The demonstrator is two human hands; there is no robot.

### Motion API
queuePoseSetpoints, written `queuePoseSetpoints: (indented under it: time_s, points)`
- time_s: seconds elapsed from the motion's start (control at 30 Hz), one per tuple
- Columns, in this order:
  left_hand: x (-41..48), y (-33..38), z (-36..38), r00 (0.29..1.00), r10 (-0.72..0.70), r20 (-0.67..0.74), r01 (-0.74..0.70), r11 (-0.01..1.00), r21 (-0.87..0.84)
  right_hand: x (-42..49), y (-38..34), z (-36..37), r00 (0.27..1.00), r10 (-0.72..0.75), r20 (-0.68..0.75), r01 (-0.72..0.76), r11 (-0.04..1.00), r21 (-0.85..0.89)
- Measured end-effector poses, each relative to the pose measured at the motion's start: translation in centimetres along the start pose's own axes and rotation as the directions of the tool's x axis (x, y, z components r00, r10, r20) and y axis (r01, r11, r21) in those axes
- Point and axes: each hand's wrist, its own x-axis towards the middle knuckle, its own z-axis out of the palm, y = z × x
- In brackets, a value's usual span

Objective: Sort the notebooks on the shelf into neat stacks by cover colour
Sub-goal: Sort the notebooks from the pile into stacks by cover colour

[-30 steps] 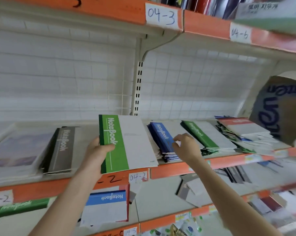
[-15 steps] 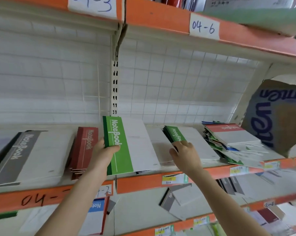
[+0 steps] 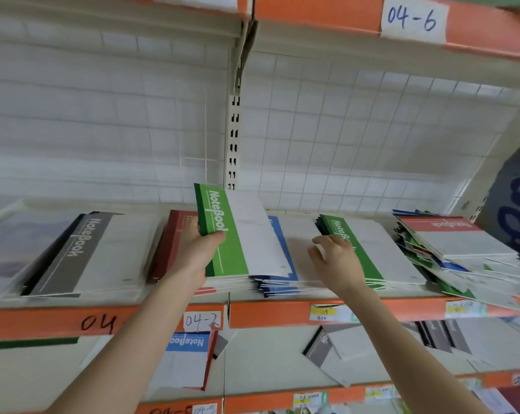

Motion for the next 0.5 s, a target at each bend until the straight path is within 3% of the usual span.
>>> queuePoseSetpoints:
  time_s: [0.33,0.5]
  points:
    - [0.3,-0.9,11.8,0.986,-0.04,0.164,0.043,0.999,-0.017,-1.7,8.5,-5.6,0.977,0.124,-0.175,-0.13,0.991,-0.021]
    - [-1.0,-2.2,17.2,0.966,-0.053,0.251,0.048,0.998,0.029,-2.6,12.2,-8.1,0.967,0.184,-0.176,-0.197,0.979,-0.057]
